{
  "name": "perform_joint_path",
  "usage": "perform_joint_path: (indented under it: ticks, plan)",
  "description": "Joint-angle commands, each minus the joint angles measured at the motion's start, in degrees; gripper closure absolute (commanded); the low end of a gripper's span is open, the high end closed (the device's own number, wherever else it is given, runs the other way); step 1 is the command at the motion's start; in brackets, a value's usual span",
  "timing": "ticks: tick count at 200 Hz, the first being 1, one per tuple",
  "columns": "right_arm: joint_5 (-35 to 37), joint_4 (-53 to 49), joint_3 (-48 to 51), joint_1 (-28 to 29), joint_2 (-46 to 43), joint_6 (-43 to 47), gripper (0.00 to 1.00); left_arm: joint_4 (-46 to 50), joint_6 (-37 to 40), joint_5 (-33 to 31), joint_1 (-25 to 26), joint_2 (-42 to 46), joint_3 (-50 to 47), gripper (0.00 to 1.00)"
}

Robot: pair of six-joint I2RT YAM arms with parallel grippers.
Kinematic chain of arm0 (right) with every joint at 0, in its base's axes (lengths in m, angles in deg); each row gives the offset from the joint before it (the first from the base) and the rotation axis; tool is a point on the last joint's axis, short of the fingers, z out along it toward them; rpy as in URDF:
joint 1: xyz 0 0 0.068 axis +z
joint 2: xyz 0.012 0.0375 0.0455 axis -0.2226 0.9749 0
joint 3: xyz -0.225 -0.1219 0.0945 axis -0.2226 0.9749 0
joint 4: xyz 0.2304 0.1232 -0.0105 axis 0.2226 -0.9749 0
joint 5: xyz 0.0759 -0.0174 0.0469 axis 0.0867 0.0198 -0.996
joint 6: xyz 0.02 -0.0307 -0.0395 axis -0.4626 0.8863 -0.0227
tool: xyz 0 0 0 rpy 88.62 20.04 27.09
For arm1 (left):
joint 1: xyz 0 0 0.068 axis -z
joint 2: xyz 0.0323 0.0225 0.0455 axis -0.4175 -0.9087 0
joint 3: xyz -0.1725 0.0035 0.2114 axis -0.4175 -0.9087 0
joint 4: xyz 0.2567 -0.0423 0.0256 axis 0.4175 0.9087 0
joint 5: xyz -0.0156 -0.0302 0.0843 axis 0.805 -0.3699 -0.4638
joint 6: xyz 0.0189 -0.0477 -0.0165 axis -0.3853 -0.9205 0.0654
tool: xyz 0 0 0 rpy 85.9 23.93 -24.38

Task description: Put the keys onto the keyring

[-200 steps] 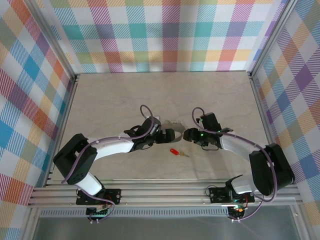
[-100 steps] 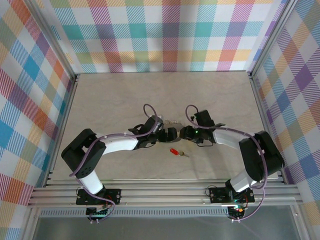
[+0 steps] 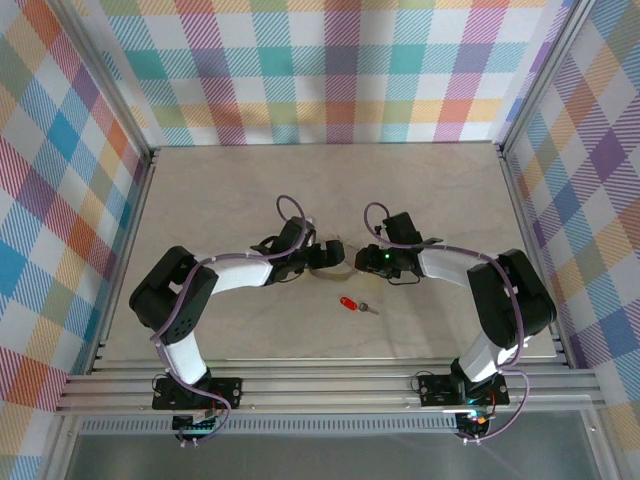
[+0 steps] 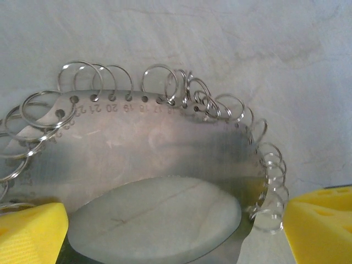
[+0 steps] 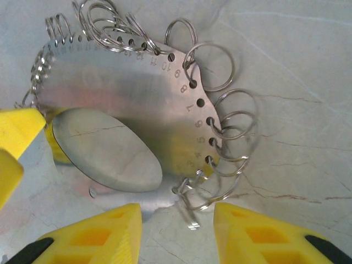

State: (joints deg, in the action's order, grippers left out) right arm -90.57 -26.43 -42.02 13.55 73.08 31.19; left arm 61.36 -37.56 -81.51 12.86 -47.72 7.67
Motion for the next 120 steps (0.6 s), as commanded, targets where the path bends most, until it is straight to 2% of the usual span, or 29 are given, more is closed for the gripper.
perform_joint_path:
  ticks: [1, 56, 120]
  plan:
    - [-1.1, -0.6, -0.7, 0.6, -1.5, 1.0, 0.61, 3.1, 3.2, 2.0, -0.9, -0.4, 2.8, 0.0]
    - [-1.3, -1.2, 4.6, 1.0, -8.7, -0.3, 0.61, 4.7, 1.7, 5.0, -0.6, 7.8, 2.2, 0.0]
    - [-0.3, -0.8, 2.3, 5.7, -4.8, -1.0, 0.64, 6.3, 0.6, 3.3, -0.5, 13.0, 0.0, 0.0]
